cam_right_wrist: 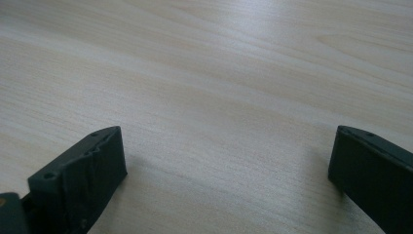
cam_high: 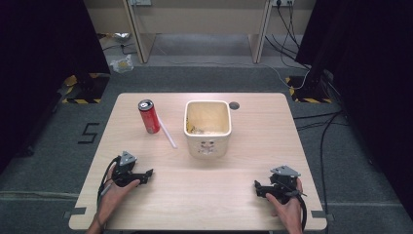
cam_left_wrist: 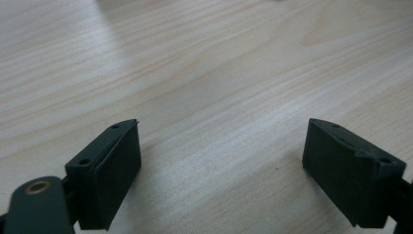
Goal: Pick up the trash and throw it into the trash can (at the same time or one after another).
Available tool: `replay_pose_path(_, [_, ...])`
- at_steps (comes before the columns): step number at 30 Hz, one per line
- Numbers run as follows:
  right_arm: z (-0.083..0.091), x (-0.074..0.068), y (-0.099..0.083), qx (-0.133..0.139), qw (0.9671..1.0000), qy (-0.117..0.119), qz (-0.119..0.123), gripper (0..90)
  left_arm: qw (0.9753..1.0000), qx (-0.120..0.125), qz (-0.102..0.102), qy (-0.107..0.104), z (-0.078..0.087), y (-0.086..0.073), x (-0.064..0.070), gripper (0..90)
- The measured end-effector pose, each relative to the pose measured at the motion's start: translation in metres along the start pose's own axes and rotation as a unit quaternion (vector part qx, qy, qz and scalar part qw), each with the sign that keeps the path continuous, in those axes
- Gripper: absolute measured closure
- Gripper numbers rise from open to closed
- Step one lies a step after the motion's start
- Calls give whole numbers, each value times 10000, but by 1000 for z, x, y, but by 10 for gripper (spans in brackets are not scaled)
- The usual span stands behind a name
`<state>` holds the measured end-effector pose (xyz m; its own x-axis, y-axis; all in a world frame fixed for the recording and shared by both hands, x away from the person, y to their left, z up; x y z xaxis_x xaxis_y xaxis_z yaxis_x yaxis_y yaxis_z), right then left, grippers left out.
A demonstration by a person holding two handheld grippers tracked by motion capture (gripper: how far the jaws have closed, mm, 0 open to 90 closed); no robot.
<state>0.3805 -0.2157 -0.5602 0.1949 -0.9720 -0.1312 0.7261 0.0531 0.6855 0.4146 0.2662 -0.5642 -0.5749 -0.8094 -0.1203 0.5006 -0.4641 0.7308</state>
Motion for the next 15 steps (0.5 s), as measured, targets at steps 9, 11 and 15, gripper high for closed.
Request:
replay_pose_path(9, [0,1,0,-1,10000,6,5,4,10000,-1,0,1,0,0,0,133])
replay_pose_path(11, [0,1,0,-2,10000,5,9,4,10000,1,3,-2,0,0,0,133])
replay_pose_path(15, [0,1,0,7,10000,-2,21,5,10000,4,14,-6,0,0,0,136])
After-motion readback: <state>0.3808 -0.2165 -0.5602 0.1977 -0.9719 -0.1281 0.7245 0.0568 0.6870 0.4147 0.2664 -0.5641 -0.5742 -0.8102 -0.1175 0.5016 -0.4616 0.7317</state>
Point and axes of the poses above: each handheld gripper's, and its own axes: z roughly backward along the jaws, y roughly out of its top, x roughly to its right, the point moved 6 cm from there along -z, roughly forward along the jaws, and after that the axes turned 11 degrees about -z, right-handed, at the moved point
